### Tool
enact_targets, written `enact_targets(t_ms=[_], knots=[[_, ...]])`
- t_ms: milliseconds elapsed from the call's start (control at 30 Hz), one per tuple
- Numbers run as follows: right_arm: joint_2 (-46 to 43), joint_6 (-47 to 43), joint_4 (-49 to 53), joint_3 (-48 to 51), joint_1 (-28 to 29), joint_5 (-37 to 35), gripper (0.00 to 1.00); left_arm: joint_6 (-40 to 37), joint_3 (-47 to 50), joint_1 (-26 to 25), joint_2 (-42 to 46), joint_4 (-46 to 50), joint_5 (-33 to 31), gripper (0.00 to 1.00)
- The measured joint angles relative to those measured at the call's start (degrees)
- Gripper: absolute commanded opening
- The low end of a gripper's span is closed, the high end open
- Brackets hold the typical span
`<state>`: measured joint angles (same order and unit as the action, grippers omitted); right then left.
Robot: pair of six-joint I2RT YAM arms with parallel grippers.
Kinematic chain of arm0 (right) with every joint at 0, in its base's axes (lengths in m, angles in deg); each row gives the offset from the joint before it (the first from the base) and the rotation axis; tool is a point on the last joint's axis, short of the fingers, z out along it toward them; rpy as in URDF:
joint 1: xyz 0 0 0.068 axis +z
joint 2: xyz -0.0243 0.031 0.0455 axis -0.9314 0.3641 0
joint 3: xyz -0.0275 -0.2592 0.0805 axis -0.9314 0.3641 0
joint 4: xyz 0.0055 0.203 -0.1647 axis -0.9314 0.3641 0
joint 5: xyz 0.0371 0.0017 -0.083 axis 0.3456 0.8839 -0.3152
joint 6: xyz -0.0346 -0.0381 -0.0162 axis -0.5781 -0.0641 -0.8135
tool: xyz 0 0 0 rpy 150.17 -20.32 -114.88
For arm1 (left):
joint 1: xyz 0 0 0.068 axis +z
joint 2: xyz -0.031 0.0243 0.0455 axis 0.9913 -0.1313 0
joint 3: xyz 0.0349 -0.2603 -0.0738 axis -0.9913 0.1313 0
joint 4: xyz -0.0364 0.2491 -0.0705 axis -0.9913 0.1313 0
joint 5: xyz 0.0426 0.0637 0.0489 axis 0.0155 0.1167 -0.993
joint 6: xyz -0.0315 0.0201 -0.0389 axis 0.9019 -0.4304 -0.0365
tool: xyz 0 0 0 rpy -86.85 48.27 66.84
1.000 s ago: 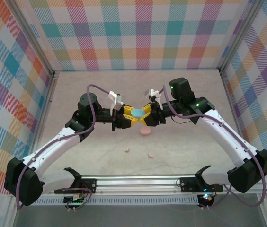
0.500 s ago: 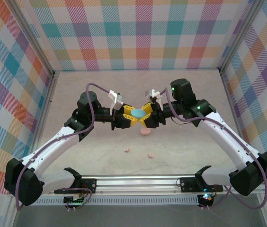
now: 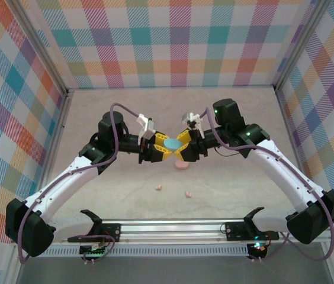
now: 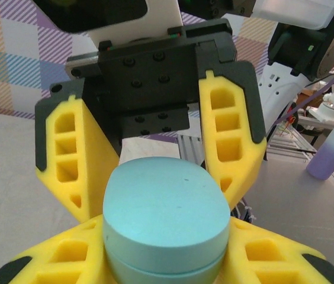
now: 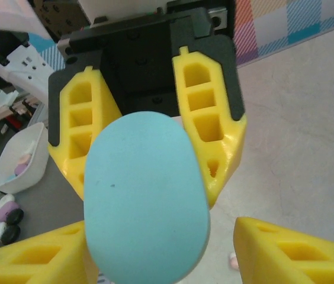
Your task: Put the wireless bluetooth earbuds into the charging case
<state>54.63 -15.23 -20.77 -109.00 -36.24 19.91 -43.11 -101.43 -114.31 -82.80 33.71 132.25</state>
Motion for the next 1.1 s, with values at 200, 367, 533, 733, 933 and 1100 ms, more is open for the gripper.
enact_targets(t_ms=[200,367,533,733,933,1100], knots=[[-0.7,14.1,-2.7,0.1,-2.2,0.8,0.7,-0.2,2.2,0.0,1.7,-2.2,-5.7,0.23],[-0.7,29.0,-10.3,1.7,-2.8,2.6,0.7,2.0,4.7,0.0,2.3,-7.1,-10.3,0.23],[0.0,40.7,-16.1,3.1,-2.8,2.8,0.7,4.7,6.4,0.0,2.4,-13.0,-12.9,0.24],[2.5,51.9,-21.3,3.5,-2.8,3.7,0.67,6.6,8.6,0.0,3.3,-19.8,-14.8,0.25],[3.3,61.0,-27.0,4.5,-2.8,6.1,0.5,6.3,8.6,-0.3,3.3,-21.2,-15.5,0.25],[3.7,68.4,-33.2,6.4,-3.1,7.9,0.27,5.1,8.5,-0.4,2.7,-21.2,-15.5,0.27]])
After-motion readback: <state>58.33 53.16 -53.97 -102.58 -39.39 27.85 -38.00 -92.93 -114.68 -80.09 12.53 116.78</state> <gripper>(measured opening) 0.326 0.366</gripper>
